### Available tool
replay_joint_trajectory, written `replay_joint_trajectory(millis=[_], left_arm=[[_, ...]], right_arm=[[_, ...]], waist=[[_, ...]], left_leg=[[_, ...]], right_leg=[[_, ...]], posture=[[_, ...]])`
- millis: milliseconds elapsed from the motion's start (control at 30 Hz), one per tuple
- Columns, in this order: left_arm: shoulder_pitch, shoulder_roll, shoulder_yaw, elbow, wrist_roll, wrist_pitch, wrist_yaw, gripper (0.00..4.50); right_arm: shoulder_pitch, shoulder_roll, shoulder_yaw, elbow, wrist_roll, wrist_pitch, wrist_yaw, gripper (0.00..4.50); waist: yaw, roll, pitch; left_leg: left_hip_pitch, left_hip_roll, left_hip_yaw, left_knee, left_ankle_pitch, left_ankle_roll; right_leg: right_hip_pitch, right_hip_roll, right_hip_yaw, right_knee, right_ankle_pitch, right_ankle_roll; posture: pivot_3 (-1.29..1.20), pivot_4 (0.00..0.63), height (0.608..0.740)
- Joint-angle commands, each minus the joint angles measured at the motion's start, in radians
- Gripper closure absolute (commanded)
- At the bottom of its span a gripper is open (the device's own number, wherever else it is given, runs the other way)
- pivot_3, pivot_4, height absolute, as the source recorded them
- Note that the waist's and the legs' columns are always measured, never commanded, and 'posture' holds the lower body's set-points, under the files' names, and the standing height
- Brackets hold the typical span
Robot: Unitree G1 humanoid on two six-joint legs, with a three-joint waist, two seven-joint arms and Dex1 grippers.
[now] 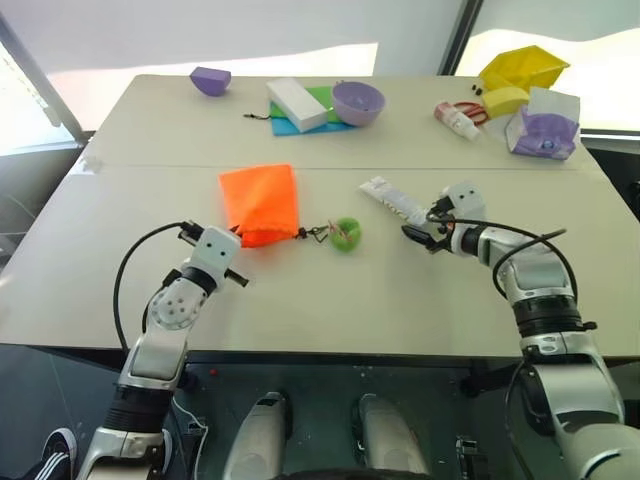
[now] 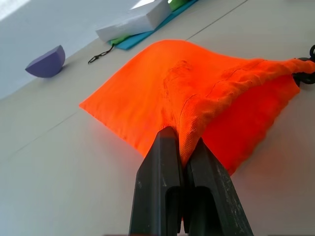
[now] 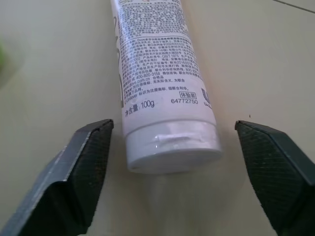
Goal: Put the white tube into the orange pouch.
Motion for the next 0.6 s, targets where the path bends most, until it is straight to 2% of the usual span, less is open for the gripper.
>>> replay_joint_trajectory(millis=[33, 67, 233, 367, 467, 600], left_arm=[[0.003, -0.002, 0.009, -0.045, 0.004, -0.008, 0.009, 4.50], [0.003, -0.002, 0.008, -0.046, 0.004, -0.008, 0.009, 4.50], [0.004, -0.003, 0.007, -0.052, 0.003, -0.003, 0.008, 4.50], [0.004, -0.005, 0.004, -0.049, 0.005, -0.003, 0.008, 4.50], [0.000, -0.007, 0.002, -0.045, 0.006, -0.003, 0.006, 4.50], [-0.005, -0.005, 0.003, -0.048, 0.004, -0.002, 0.001, 4.50]], right_arm=[[-0.005, -0.002, -0.026, -0.022, 0.015, -0.010, 0.009, 2.23], [0.001, -0.002, -0.024, -0.031, 0.016, -0.012, 0.013, 2.68], [0.031, -0.016, -0.038, -0.154, 0.048, -0.021, 0.050, 2.69], [0.106, 0.002, -0.035, -0.445, 0.177, 0.099, 0.123, 2.69], [0.165, 0.038, -0.016, -0.643, 0.267, 0.199, 0.122, 2.69], [0.302, -0.022, 0.062, -0.880, 0.376, 0.306, 0.213, 2.69]], waist=[[0.000, 0.000, 0.000], [0.000, 0.000, 0.000], [0.000, 0.000, 0.000], [-0.003, 0.000, 0.000], [-0.003, 0.000, 0.000], [0.007, 0.000, 0.000]], left_leg=[[0.000, 0.000, 0.000, 0.000, 0.000, 0.000], [0.000, 0.000, 0.000, 0.000, 0.000, 0.000], [0.000, 0.000, 0.000, 0.000, 0.000, 0.000], [-0.002, 0.000, 0.000, 0.000, 0.000, 0.000], [-0.002, 0.001, -0.001, 0.000, 0.000, 0.000], [-0.003, 0.001, -0.002, 0.000, 0.000, 0.000]], right_leg=[[0.000, 0.000, 0.000, 0.000, 0.000, 0.000], [0.000, 0.000, 0.000, 0.000, 0.000, 0.000], [0.000, 0.000, 0.000, 0.000, 0.000, 0.000], [-0.002, 0.000, 0.000, 0.000, 0.000, 0.000], [-0.002, 0.001, 0.000, 0.001, 0.000, 0.000], [-0.002, 0.000, -0.001, 0.000, 0.000, 0.000]], posture=[[0.00, 0.150, 0.740], [0.00, 0.150, 0.740], [0.00, 0.150, 0.740], [0.00, 0.150, 0.740], [0.00, 0.150, 0.740], [0.00, 0.150, 0.740]])
